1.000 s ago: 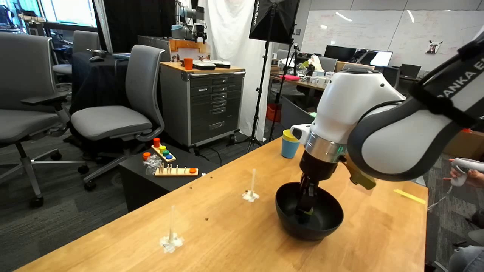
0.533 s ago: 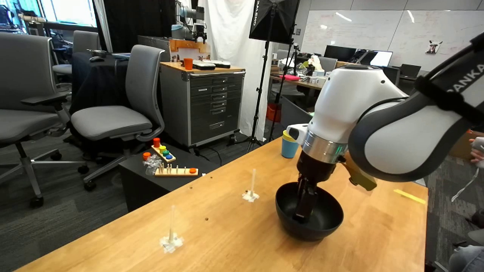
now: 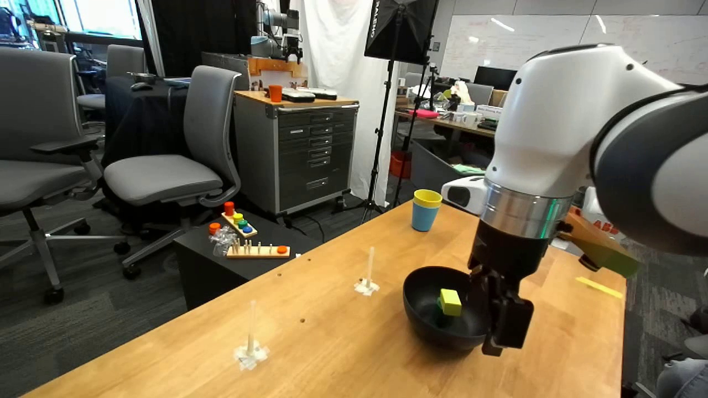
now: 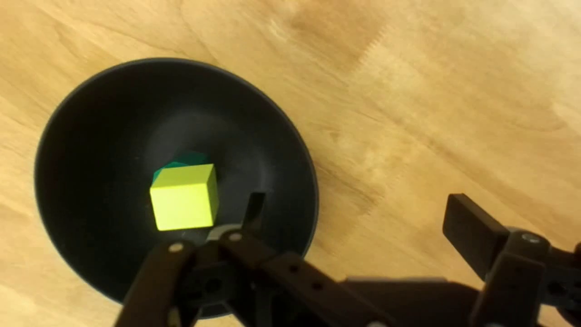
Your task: Put the green block inside the black bowl then place the yellow block on top of the green block
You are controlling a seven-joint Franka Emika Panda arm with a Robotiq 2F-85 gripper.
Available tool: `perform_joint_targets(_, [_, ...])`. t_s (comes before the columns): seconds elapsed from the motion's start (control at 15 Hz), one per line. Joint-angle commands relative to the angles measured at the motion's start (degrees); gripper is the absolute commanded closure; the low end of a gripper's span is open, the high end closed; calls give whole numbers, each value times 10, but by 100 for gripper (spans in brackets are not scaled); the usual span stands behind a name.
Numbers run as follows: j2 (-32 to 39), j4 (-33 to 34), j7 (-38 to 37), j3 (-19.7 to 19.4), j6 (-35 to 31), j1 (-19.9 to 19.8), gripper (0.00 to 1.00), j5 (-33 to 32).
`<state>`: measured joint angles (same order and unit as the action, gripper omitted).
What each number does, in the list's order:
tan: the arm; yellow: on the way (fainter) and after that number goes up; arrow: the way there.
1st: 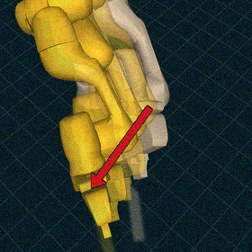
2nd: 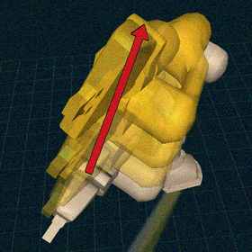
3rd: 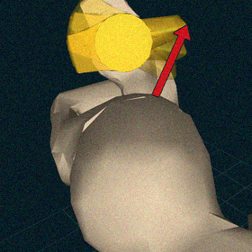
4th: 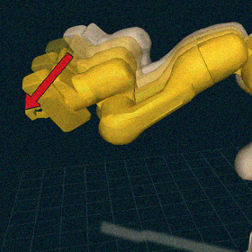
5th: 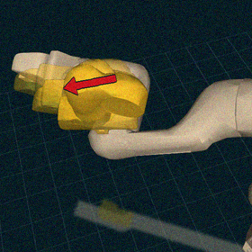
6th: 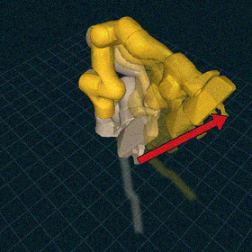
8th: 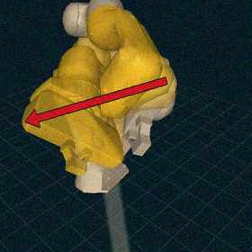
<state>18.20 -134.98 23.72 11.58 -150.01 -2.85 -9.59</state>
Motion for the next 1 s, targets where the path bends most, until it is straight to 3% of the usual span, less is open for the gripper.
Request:
perform_joint_targets(0.0, [-98,-80,36,6,22,12,0,20])
perform_joint_targets(0.53, [-205,-162,46,-12,98,47,0,38])
perform_joint_targets(0.6, [-157,-131,25,-19,77,50,0,15])
perform_joint_targets(0.93, [-185,-154,28,-22,87,55,0,21])
